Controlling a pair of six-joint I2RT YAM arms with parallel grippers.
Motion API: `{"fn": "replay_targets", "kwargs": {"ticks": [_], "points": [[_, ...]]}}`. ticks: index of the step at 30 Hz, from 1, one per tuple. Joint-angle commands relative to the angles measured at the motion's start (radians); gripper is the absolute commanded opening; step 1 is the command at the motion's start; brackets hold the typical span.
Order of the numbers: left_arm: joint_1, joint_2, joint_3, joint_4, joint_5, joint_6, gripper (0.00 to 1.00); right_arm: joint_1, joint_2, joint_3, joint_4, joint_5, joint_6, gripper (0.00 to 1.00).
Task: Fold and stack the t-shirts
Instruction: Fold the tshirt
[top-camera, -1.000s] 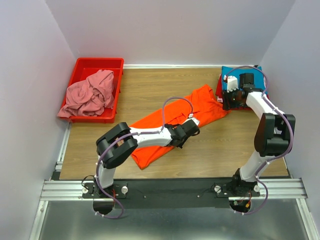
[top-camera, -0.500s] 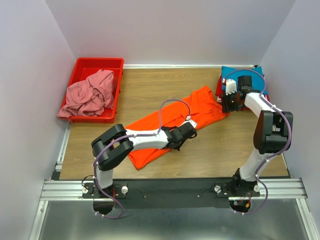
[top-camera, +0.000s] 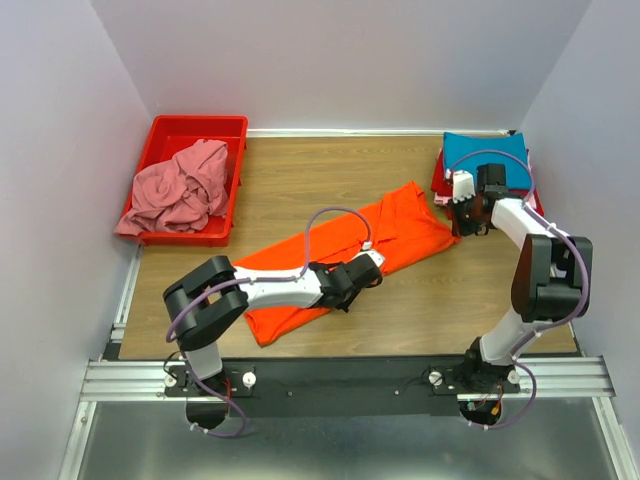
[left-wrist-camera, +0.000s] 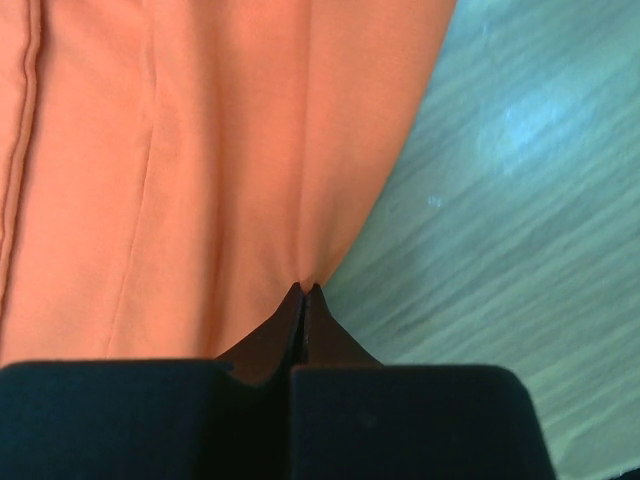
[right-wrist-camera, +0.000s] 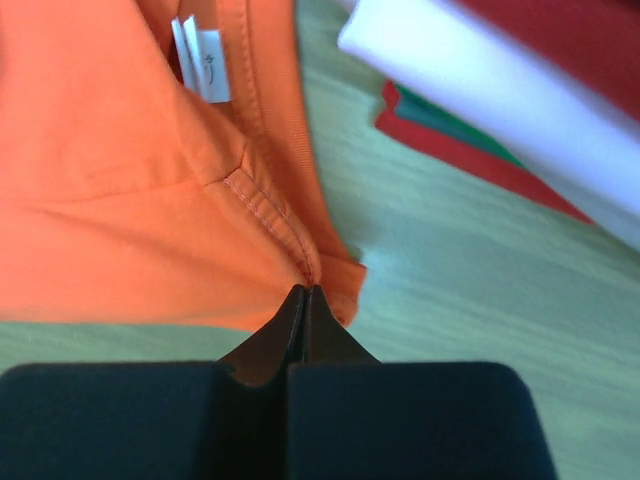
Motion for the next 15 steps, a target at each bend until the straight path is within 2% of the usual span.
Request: {"fn": "replay_targets", "kwargs": {"ticks": [1,15], "points": [[-0.011,-0.058,-0.057,-0.017,0.048,-0.022,0.0,-0.025,-0.084,-0.038,0.01,0.065,-0.02,0.0],[-0.016,-0.121,-0.109,-0.019,0.106,-0.029,0.0,-0.037,-0.168,-0.139,0.006,0.111,-0.04,0.03]]}}
